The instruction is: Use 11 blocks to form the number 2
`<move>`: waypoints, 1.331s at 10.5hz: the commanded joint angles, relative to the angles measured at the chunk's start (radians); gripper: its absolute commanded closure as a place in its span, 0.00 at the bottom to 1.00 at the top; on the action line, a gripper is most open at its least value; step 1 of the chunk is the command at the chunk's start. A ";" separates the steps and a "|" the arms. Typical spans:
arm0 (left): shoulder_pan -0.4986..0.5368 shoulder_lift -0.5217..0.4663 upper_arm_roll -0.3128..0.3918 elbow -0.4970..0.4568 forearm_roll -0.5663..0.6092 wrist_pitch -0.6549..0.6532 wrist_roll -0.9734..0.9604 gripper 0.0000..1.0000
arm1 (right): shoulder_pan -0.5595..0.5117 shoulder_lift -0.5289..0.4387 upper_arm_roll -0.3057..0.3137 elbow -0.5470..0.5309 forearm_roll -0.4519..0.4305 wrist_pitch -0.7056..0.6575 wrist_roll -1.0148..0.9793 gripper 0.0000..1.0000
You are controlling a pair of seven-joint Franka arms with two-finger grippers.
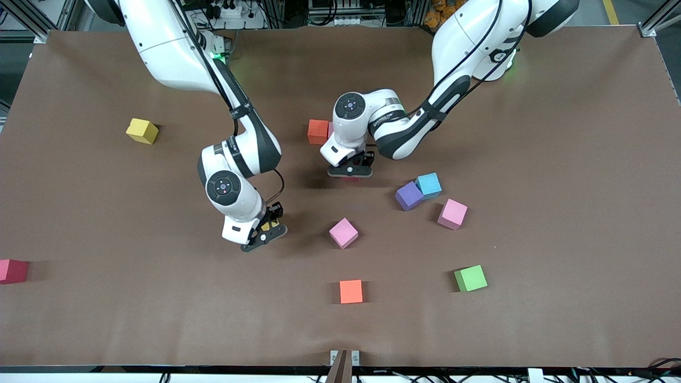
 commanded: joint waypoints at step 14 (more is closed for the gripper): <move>0.023 -0.072 -0.009 0.050 -0.018 -0.009 -0.116 0.00 | -0.001 -0.042 0.018 -0.009 0.007 -0.045 0.015 1.00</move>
